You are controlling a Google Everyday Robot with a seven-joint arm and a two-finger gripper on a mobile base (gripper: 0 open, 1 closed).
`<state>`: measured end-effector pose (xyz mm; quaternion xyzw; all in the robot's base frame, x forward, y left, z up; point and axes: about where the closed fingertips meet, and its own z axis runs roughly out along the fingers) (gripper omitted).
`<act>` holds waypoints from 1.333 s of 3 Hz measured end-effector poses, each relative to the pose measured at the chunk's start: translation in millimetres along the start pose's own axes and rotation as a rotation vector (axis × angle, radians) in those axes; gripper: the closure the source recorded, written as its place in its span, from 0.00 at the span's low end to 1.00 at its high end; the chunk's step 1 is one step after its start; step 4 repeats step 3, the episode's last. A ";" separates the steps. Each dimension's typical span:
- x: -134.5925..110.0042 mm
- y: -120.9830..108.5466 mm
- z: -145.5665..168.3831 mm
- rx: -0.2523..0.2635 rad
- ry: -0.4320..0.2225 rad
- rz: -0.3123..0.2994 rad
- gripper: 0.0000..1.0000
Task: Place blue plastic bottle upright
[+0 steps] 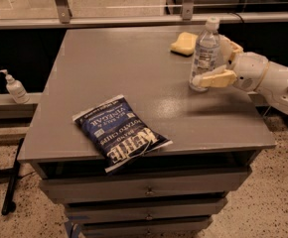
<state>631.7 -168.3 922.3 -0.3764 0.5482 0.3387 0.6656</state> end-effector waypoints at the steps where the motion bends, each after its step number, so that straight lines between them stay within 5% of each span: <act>1: 1.1 -0.7 -17.6 0.001 0.046 -0.008 0.00; 2: -2.5 -5.5 -56.1 0.015 0.128 -0.024 0.00; 4: -2.5 -5.5 -56.1 0.015 0.128 -0.024 0.00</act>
Offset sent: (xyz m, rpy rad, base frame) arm -0.0438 -0.1138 -0.0019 -0.2177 0.0737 -0.0943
